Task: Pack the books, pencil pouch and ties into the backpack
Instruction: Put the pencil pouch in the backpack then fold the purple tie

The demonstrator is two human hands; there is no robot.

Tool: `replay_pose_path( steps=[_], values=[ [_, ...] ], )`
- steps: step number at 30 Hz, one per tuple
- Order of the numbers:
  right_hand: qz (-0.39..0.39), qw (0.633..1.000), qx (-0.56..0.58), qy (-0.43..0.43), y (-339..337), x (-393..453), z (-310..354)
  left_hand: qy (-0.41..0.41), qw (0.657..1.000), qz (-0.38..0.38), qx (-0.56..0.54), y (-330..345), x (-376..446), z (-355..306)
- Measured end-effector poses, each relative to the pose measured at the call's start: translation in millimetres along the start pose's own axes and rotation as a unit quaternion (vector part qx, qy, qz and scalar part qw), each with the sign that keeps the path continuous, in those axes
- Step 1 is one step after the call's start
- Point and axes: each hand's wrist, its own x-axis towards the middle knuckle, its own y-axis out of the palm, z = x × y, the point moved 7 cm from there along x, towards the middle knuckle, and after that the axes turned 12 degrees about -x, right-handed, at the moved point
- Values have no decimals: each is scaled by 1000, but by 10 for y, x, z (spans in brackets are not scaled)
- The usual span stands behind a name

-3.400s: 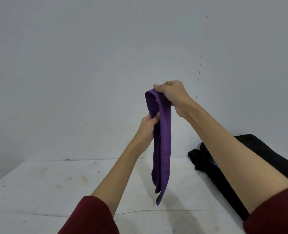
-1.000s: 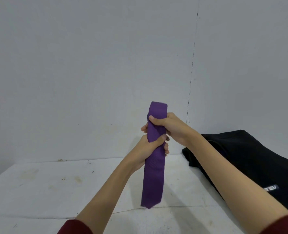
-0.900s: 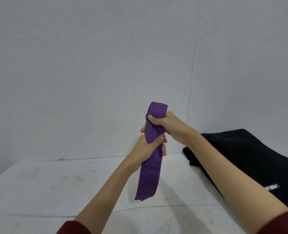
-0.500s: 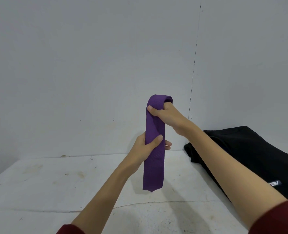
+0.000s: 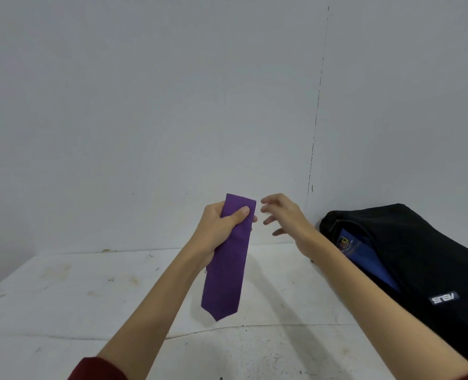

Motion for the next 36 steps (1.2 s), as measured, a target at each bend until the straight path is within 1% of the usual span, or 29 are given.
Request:
replay_pose_path(
  steps=[2, 3, 4, 5, 7, 10, 13, 15, 17, 18, 20, 21, 23, 26, 28, 31, 33, 36],
  values=[
    [112, 989, -32, -92, 181, -104, -8, -19, 999, 24, -13, 11, 13, 16],
    [138, 982, -39, -119, 250, -145, 3, -24, 999, 33, -21, 30, 17, 13],
    [132, 982, -28, -131, 283, -164, 24, -26, 999, 39, -27, 51, 23, 1],
    [97, 986, -6, -137, 274, -164, 37, -25, 998, 45, -30, 79, 20, -15],
    [-15, 989, 42, -139, 172, -147, 72, -23, 998, 63, -21, 134, 17, -39],
    [-138, 978, 87, -130, 6, -156, 82, -45, 995, 94, -2, 184, -20, 19],
    [-202, 972, 52, -111, -137, -139, 94, -84, 988, 121, -35, 183, -94, 141],
    [-209, 971, 43, -109, -185, -97, 96, -95, 984, 140, -48, 171, -145, 195],
    [-204, 973, 13, -111, -163, -90, 83, -69, 986, 139, -52, 158, -165, 186],
    [-199, 973, -5, -114, -128, -101, 72, -47, 989, 127, -59, 146, -159, 162],
    [-185, 975, -18, -118, -33, -138, 27, -10, 994, 89, -70, 120, -116, 122],
    [-173, 978, -6, -118, 25, -165, 11, 9, 996, 64, -63, 102, -89, 103],
    [-136, 984, 40, -105, 136, -215, -32, 39, 998, 18, -41, 72, -52, 84],
    [-72, 987, 122, -82, 248, -287, -61, 60, 997, -8, -46, 89, -37, 116],
    [-45, 986, 147, -70, 269, -306, -74, 71, 997, -13, -41, 120, -30, 156],
    [-36, 982, 177, -56, 242, -310, -87, 73, 996, 6, -43, 192, -14, 233],
    [-25, 975, 218, -43, 230, -311, -99, 81, 996, 14, -32, 220, -2, 262],
    [43, 955, 292, -24, 300, -330, -100, 112, 994, 2, 17, 212, 24, 281]
  ],
)
